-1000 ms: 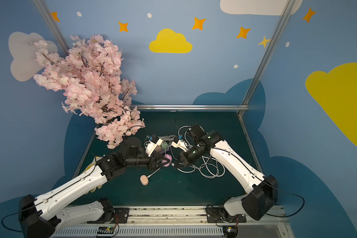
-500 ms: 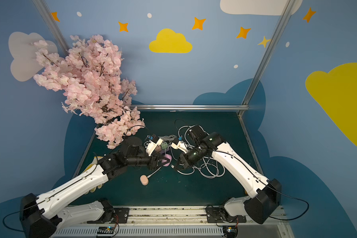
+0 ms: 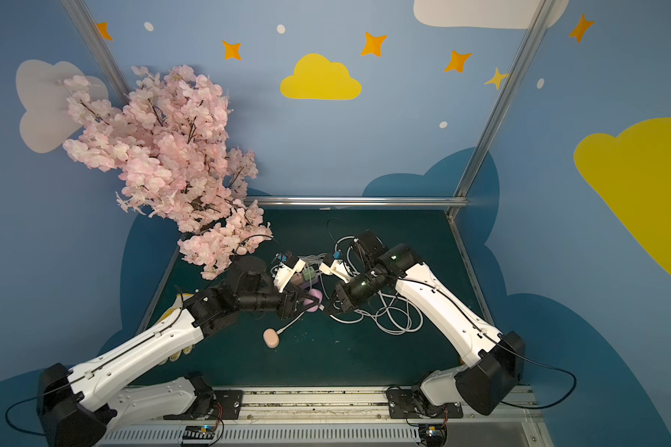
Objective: Charge the bluetooth headset
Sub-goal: Insert the charging cable into the bluetooth headset.
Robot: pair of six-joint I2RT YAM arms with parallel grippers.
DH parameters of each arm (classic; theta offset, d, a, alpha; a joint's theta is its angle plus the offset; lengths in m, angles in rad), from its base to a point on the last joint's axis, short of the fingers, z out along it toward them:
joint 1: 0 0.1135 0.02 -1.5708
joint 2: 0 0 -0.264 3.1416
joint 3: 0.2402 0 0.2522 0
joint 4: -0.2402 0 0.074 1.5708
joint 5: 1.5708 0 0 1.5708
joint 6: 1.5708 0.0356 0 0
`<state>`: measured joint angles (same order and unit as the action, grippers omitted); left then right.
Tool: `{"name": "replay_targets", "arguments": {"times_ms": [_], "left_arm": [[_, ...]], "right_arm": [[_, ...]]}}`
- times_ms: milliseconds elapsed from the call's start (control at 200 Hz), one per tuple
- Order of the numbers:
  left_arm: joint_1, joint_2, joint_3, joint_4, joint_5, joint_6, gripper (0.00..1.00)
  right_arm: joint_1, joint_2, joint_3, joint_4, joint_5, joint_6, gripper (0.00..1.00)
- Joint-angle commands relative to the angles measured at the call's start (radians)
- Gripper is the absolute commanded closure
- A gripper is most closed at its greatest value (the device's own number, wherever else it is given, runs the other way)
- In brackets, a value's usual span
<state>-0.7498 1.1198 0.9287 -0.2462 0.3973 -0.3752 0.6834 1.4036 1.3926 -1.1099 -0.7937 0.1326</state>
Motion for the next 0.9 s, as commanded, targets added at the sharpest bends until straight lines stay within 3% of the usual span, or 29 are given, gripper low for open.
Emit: {"name": "replay_targets", "arguments": {"times_ms": [0,896], "left_arm": [[0.003,-0.013,0.01,0.005,0.022,-0.006,0.96],[0.005,-0.022,0.016,0.018,0.078,-0.033,0.96]], "right_arm": [[0.005,0.007,0.008,-0.002,0.0,-0.003,1.0],[-0.004,0.035,0.012,0.035,-0.005,0.005,1.0]]}}
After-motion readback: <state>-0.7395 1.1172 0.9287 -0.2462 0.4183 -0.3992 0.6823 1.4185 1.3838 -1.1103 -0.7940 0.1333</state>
